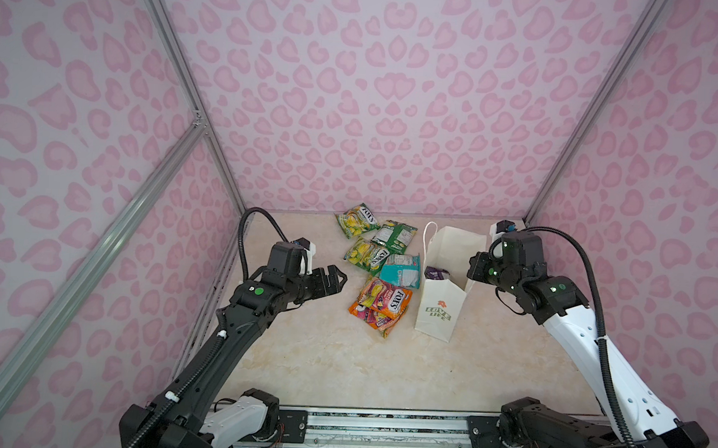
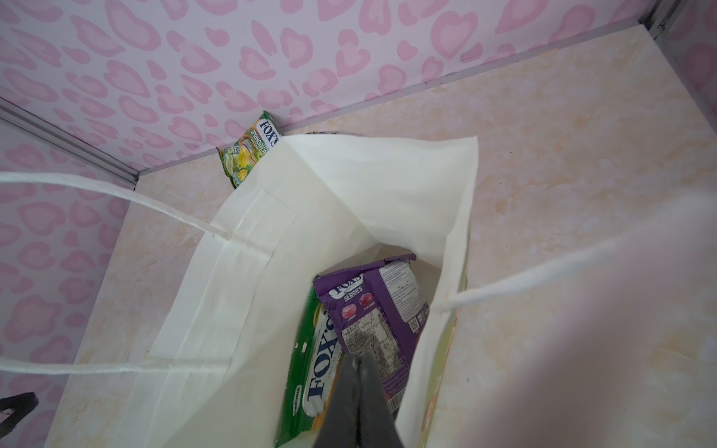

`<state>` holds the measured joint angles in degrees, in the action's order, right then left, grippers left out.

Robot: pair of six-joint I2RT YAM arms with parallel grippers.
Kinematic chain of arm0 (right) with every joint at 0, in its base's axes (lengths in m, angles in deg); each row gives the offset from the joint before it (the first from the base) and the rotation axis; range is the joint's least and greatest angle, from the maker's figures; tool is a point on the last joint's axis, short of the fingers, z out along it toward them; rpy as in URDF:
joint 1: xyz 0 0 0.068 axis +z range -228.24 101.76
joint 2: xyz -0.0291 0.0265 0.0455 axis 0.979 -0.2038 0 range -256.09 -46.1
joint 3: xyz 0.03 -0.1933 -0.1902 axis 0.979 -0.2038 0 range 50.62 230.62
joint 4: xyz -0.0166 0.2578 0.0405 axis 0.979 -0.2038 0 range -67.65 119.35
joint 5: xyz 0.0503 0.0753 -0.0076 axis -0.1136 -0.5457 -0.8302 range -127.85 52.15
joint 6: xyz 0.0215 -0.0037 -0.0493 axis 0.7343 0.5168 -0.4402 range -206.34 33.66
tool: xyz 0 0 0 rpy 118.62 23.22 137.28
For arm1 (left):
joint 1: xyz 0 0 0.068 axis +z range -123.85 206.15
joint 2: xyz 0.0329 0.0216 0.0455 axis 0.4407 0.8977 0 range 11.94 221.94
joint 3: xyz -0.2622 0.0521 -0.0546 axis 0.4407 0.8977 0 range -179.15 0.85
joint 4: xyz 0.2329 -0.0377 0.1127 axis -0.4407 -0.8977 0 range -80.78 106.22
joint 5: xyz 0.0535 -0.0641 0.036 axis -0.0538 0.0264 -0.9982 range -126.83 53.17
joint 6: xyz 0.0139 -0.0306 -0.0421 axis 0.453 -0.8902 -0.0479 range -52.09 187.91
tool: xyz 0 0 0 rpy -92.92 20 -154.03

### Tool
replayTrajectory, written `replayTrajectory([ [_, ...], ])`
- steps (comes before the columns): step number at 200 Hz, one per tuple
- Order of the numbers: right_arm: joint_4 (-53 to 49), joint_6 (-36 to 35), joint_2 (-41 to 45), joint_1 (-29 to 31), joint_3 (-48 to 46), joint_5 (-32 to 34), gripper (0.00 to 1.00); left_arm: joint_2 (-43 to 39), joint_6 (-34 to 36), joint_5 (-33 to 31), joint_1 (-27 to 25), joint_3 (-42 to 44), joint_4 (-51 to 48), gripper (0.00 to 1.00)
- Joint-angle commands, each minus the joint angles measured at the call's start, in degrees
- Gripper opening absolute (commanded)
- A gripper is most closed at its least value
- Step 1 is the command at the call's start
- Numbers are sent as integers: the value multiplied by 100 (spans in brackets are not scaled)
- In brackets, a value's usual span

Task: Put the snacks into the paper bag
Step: 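Withdraw the left gripper from the paper bag back toward the candy pile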

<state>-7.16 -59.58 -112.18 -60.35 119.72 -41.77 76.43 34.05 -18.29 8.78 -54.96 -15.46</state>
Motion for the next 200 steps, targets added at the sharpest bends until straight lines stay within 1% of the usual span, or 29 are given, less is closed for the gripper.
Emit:
replayTrajectory([
  [1,-57,-42,-10,4,-29,43,0,211,-227,553,150,376,792,97],
  [25,-50,-40,-10,6,-59,42,0,600,-360,1019,193,851,1485,97],
  [44,-44,-40,-8,6,-88,39,0,870,-524,1259,195,1169,2017,97],
  [73,7,-23,8,8,-161,23,0,1061,-729,1414,185,1586,2753,97],
  [105,22,-32,25,4,-209,13,0,1228,-836,1419,170,1752,3018,97],
  [137,32,-40,17,9,-227,-12,0,1599,-902,1700,69,1787,3353,97],
  [171,39,-31,39,6,-241,-38,0,1968,-929,1567,-275,1642,3567,97],
  [200,41,-7,116,4,-300,-56,0,2404,-797,1151,-321,1419,3571,98],
])
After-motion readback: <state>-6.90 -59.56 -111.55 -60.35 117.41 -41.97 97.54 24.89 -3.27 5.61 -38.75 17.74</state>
